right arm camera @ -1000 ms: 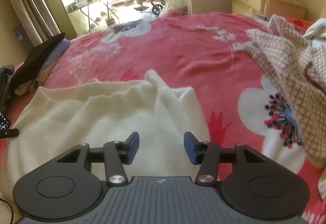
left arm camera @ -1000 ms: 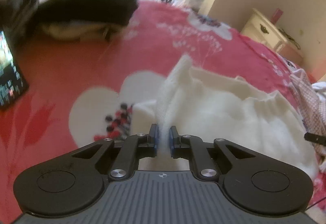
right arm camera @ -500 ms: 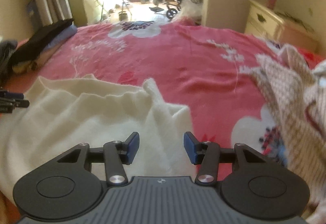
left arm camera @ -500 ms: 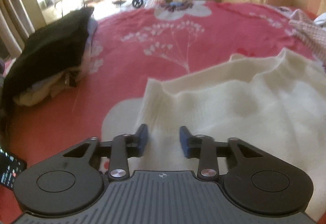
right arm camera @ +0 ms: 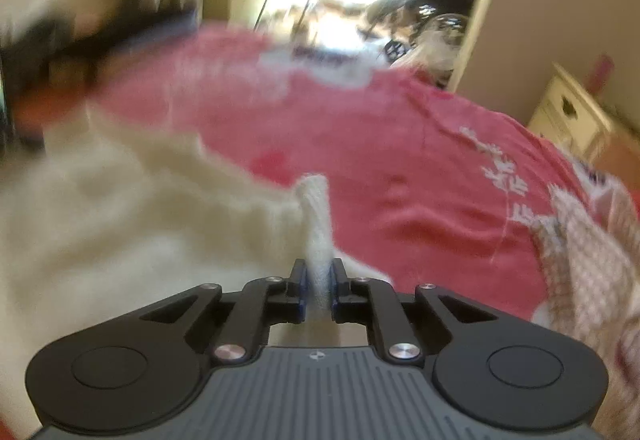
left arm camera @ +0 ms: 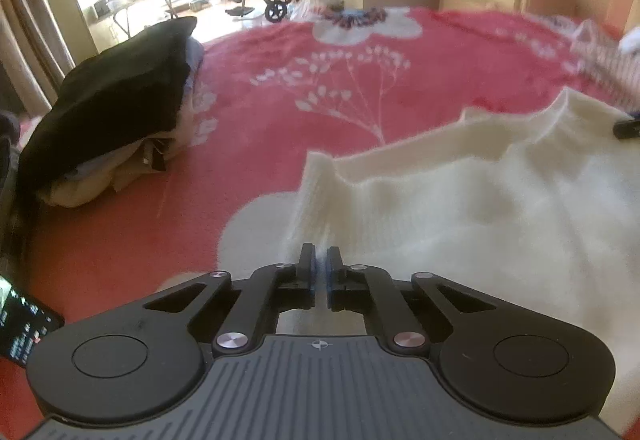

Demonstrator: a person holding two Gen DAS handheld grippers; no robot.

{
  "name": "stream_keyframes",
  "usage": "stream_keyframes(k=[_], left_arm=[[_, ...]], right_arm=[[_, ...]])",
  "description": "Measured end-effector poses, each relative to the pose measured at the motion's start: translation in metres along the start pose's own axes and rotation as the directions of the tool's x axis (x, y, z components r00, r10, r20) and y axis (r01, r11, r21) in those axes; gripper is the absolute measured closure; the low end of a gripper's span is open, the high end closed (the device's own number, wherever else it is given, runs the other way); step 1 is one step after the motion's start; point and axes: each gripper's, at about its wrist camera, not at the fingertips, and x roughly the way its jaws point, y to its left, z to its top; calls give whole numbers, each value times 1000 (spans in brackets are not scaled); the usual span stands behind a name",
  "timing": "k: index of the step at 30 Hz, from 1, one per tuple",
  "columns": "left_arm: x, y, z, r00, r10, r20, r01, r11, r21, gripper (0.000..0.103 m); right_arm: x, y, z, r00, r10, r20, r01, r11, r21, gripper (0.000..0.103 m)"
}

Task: Fold clothes

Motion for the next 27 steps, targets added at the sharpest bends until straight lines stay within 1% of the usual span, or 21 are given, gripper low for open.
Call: stream_keyframes(k=[1, 2, 4, 5, 6, 7, 8, 9, 11, 12, 13, 14, 15, 16, 17, 19, 21, 23, 25, 26, 27], left_arm=[[-6, 15, 3, 998, -68, 8, 69, 993, -94, 101], [-9, 31, 5, 991, -131, 19, 132, 972, -194, 101], [-2, 66, 1, 971, -239, 25, 230, 890, -393, 101], [8, 79, -3, 960, -280, 14, 254, 847, -466, 101], [20, 89, -7, 953, -303, -7, 255, 814, -522, 100], [30, 95, -11, 950, -309, -33, 238, 792, -561, 100], [36, 97, -13, 949, -314, -44, 233, 784, -576, 100], [37, 94, -12, 951, -306, -44, 230, 797, -558, 98], [29, 81, -6, 963, -267, -42, 217, 856, -469, 97], [23, 73, -3, 969, -244, -32, 209, 884, -418, 94], [18, 66, 0, 975, -220, -25, 195, 908, -371, 83], [14, 60, 2, 981, -195, -20, 178, 928, -327, 76], [10, 53, 4, 984, -176, -12, 165, 944, -286, 65], [8, 46, 6, 985, -171, -6, 164, 955, -249, 61], [9, 42, 8, 984, -175, -9, 169, 961, -218, 60], [16, 33, 10, 984, -173, -42, 163, 972, -170, 60], [24, 26, 10, 984, -165, -71, 153, 977, -146, 60], [29, 23, 8, 984, -158, -82, 146, 979, -140, 61], [30, 22, 7, 984, -157, -78, 145, 980, -137, 74], [29, 21, 6, 985, -153, -76, 142, 981, -131, 78], [28, 21, 4, 986, -152, -74, 142, 982, -125, 85]], right_arm=[[-6, -16, 0, 999, 43, 20, -45, 991, 126, 91], [-11, -35, -2, 996, 81, 43, -89, 960, 264, 91], [0, -66, -16, 990, 137, 27, -134, 878, 459, 91], [8, -82, -24, 986, 166, 15, -148, 826, 544, 91], [16, -89, -28, 984, 177, -2, -142, 796, 589, 90], [24, -92, -31, 983, 180, -23, -128, 779, 614, 89], [31, -96, -34, 982, 183, -45, -113, 761, 638, 88], [33, -94, -32, 984, 171, -49, -103, 772, 628, 87], [24, -78, -18, 994, 100, -35, -67, 849, 524, 83], [18, -70, -11, 998, 59, -23, -42, 884, 466, 82], [12, -60, -4, 1000, 27, -3, -23, 915, 404, 82], [9, -52, 3, 1000, 20, 16, -24, 939, 343, 82], [8, -45, 10, 999, 24, 32, -32, 958, 284, 81], [10, -34, 18, 998, 48, 38, -54, 978, 203, 78], [15, -21, 25, 995, 90, 29, -93, 989, 115, 69], [30, 13, 36, 982, 189, -18, -190, 979, -73, 60], [50, 46, 44, 959, 270, -89, -283, 937, -204, 60], [71, 75, 49, 936, 321, -144, -350, 884, -309, 60], [92, 98, 55, 912, 361, -193, -409, 832, -376, 61], [100, 108, 56, 907, 366, -207, -420, 811, -406, 61], [109, 114, 57, 901, 371, -227, -434, 797, -421, 60]])
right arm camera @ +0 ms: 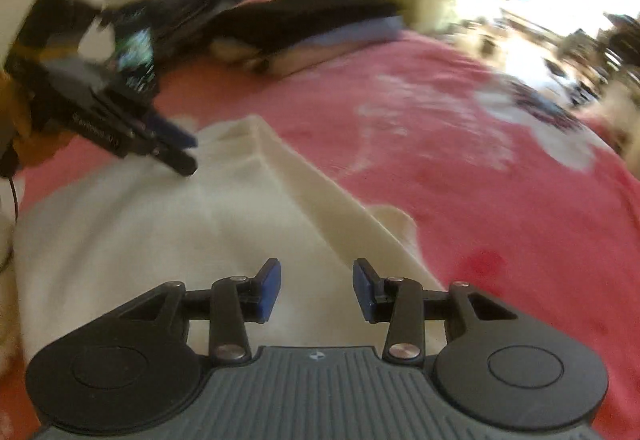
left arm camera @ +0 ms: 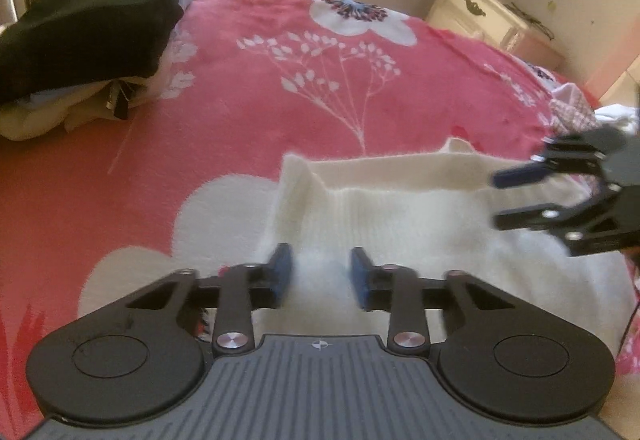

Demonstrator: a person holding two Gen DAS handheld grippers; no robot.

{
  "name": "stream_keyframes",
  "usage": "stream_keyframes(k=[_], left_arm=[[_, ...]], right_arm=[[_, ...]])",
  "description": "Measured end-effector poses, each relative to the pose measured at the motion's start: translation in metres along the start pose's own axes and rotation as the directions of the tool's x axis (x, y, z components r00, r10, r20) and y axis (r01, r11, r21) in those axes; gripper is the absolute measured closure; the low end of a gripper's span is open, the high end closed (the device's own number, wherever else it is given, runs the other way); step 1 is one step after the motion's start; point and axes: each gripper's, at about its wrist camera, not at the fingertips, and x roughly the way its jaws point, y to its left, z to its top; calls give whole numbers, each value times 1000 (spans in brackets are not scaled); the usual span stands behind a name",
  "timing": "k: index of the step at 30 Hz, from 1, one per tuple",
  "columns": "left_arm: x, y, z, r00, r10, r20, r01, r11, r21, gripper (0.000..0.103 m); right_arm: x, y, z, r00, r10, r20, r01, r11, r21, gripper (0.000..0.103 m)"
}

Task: Fold clothes

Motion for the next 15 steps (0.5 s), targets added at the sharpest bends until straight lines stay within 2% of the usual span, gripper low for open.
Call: stream_keyframes(k=[1, 6, 7, 8, 9, 11, 15], left_arm=[[0, 0, -1, 1000, -3, 2, 3, 1000, 4, 90], [-6, 3, -7, 999, -26, 32, 26, 1000, 0, 97], [-8, 4, -8, 999, -32, 41, 33, 999, -6, 97], [-10, 6, -8, 998, -43, 52, 44, 999, -18, 98], [-13, 8, -8, 996, -57, 64, 59, 998, -32, 98], [-20, 15, -9, 992, -89, 87, 95, 993, -73, 98], [-31, 32, -10, 983, -144, 115, 161, 974, -158, 98]], right_arm=[[10, -1, 4, 1000, 19, -18, -19, 1000, -12, 60], [37, -5, 13, 991, 89, -101, -93, 995, -44, 61], [35, -5, 13, 989, 103, -110, -108, 994, -37, 69], [34, -5, 13, 986, 117, -118, -122, 992, -30, 89], [30, -4, 14, 986, 117, -116, -122, 992, -39, 96], [17, 2, 17, 991, 99, -88, -105, 992, -74, 98], [-12, 5, 37, 997, 59, 50, -56, 997, -56, 98]])
